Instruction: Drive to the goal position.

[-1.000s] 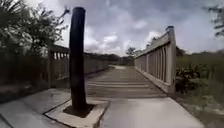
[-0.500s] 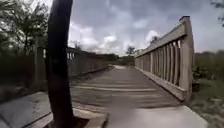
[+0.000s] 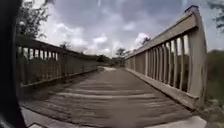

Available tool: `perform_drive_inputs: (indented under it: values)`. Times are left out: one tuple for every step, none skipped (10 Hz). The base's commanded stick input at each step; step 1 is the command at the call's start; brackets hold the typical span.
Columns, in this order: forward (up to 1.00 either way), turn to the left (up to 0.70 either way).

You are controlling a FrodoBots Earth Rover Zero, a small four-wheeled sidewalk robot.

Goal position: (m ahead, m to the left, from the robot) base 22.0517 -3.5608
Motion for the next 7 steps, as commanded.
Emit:
perform_drive_inputs:
  values:
    - [0.7, 0.0]
    - [0.7, 0.0]
    - [0.7, 0.0]
    - [0.7, 0.0]
    - [0.7, 0.0]
    - [0.7, 0.0]
    - [0.7, 0.0]
